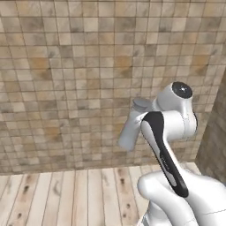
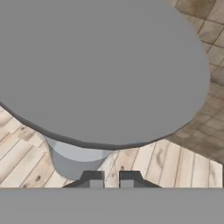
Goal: There is a tray on the dining counter. Grab the cup, mug, and pitcher and place them on the tray. The pitcher may be placed next to the tray if it cannot fit the tray.
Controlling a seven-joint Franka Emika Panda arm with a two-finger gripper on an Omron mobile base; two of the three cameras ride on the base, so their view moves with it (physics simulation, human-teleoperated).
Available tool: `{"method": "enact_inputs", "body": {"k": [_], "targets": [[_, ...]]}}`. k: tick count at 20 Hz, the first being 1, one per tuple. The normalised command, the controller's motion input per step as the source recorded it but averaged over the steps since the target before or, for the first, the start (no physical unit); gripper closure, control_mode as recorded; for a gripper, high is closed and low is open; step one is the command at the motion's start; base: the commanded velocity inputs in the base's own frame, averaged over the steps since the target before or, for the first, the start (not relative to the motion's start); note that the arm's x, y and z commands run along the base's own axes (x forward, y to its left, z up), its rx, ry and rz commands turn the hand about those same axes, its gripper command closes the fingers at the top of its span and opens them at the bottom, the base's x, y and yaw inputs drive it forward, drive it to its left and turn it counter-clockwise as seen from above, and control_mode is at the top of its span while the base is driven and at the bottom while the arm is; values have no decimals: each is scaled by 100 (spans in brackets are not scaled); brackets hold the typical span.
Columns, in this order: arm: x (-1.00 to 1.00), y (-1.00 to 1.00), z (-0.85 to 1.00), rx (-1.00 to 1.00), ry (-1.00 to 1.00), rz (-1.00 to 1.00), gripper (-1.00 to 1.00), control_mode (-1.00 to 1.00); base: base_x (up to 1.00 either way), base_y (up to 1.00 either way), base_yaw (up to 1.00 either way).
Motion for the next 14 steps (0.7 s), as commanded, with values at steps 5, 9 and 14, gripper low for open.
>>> {"method": "enact_inputs", "body": {"k": [5,9,14], "targets": [[0,0,0,0,0,0,100,100,38,15,73],[0,0,0,0,0,0,100,100,31,4,81],[0,0,0,0,0,0,100,100,70,1,73]]}}
